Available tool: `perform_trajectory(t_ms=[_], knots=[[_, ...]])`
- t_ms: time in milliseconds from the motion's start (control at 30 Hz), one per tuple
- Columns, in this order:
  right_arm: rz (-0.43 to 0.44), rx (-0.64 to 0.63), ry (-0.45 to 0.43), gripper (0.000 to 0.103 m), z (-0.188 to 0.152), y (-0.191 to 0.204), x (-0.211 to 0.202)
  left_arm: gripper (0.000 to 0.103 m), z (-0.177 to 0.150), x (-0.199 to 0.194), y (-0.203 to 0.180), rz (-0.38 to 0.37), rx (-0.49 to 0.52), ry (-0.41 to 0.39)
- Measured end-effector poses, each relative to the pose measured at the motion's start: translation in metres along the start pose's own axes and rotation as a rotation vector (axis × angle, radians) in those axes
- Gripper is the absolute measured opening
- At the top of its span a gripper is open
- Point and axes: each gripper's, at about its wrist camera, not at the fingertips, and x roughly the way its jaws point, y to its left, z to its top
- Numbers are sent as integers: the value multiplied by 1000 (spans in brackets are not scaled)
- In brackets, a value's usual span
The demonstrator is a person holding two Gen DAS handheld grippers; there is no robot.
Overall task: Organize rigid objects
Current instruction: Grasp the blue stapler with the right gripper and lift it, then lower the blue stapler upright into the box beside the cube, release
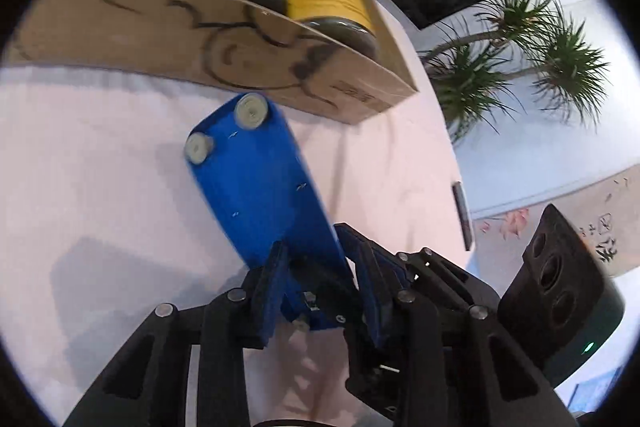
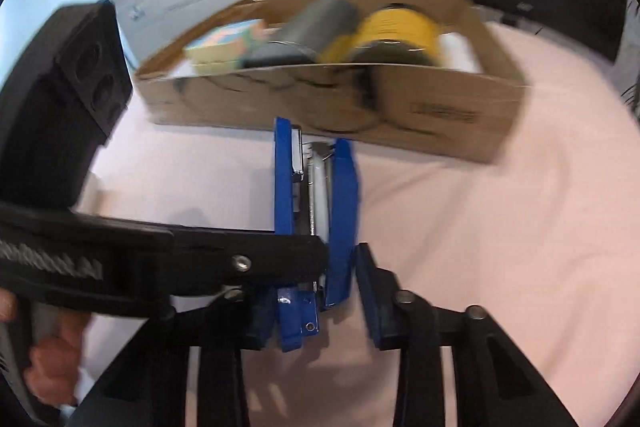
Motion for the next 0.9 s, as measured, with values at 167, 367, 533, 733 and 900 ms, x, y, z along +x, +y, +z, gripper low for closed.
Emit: perform_trajectory(t_ms=[167,367,533,733,900], knots=[[-145,-253,-57,30,-4,44,1,32,-8,-66,24,74,-30,-141],[-179,-668,-175,40,-33,141,-4,33,-46,-143,64,225,-109,-281],[250,-348,-143,80,-2,100,-33,58,-69,-148,83,227,-151,-257],[390,-330,75,58,32,108,17,58,-80,-138,86,192,-178,-234],[302,-383,106,47,15,142,33,61,-84,-139,90,182,-204,-241]])
